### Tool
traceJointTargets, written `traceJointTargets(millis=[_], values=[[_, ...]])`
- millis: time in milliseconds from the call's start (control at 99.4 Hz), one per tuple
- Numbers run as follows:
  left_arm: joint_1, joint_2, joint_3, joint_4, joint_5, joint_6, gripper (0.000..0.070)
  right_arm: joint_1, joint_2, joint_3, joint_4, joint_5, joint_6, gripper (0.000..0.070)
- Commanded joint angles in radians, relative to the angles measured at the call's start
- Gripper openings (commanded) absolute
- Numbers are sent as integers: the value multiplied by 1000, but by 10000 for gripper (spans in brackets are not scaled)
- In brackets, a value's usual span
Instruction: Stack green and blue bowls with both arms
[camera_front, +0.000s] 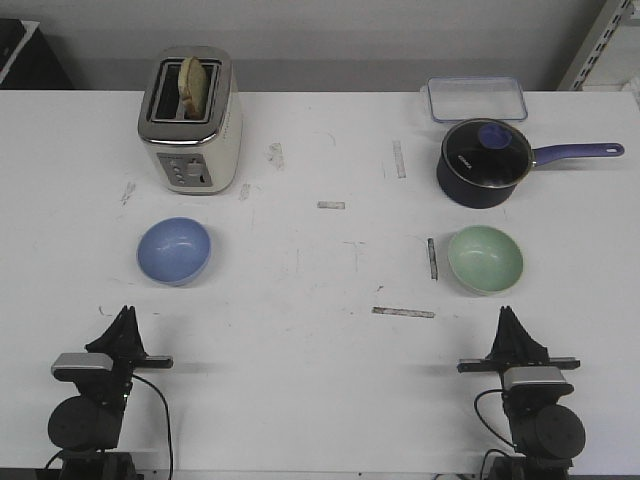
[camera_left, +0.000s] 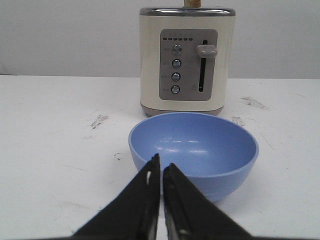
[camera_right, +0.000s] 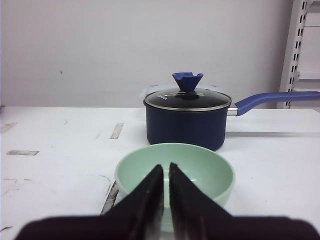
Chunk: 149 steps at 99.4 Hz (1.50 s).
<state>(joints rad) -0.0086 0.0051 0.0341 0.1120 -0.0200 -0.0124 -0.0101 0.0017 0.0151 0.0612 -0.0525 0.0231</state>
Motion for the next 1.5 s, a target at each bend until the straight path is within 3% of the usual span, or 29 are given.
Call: traceJointTargets(millis=[0,322,443,553,1036,1489], values=[[2,-2,-21,14,1,9,1,0,0,-3,13,1,6,10],[2,-2,-21,14,1,9,1,0,0,-3,13,1,9,10],[2,-2,-21,14,1,9,1,0,0,2,19,0,76,10],[2,-2,-21,14,1,9,1,4,8,36,-18,2,77,9],[2,-2,-21,14,1,9,1,5,423,345,-259,0,80,9],[2,-2,-21,14,1,9,1,2,907,780,-640,-24,160,9]])
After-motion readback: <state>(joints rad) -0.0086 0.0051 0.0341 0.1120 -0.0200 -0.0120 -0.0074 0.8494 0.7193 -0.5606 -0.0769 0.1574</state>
